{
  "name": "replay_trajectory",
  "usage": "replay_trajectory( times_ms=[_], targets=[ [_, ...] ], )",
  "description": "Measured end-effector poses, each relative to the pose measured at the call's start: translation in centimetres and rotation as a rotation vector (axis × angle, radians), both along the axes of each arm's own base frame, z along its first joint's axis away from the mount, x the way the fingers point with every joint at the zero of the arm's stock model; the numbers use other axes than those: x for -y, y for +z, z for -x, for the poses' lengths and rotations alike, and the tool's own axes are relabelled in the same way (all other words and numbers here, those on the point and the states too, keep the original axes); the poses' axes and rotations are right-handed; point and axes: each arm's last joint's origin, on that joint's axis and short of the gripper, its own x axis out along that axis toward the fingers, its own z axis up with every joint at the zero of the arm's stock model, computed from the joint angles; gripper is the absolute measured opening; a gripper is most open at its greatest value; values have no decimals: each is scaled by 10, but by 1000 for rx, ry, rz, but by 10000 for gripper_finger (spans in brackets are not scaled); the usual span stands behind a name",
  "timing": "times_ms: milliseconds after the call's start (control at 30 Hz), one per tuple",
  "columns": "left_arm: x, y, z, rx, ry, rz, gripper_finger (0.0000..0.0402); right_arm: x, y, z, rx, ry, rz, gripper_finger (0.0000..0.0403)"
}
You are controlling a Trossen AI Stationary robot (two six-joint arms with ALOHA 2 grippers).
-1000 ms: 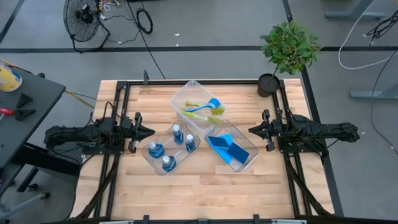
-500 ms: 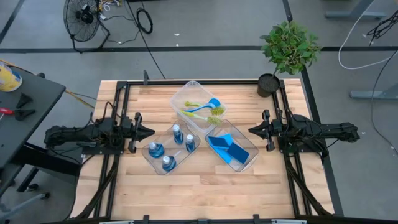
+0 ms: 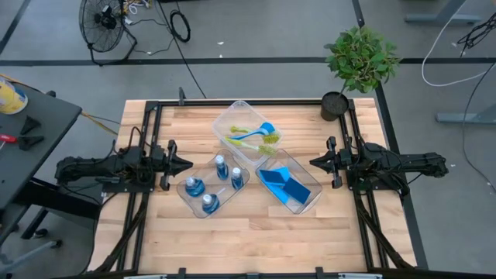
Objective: Pick & Place Kitchen Sink Supplies
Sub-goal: Return to Home Position
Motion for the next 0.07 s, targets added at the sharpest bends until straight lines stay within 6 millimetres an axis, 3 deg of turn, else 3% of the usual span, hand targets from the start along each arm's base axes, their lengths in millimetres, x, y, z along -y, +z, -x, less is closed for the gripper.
replay_trajectory(
  times_ms=[67],
  targets=[
    [0,0,0,0,0,0,32,0,0,0,0,0,0,25]
  ],
)
